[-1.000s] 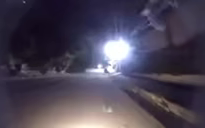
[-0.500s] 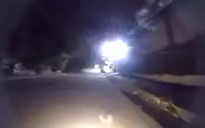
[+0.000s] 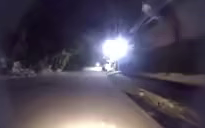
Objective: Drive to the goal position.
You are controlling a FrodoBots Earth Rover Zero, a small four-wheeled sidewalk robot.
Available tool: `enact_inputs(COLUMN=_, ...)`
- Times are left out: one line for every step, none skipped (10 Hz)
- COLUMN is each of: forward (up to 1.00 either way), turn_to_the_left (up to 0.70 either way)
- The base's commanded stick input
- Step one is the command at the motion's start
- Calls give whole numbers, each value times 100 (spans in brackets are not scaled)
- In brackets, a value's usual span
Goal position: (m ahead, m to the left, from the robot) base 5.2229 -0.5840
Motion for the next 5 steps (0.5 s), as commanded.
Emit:
enact_inputs(forward=70, turn_to_the_left=0)
enact_inputs(forward=70, turn_to_the_left=-13)
enact_inputs(forward=70, turn_to_the_left=-35)
enact_inputs(forward=70, turn_to_the_left=-35)
enact_inputs(forward=70, turn_to_the_left=-19)
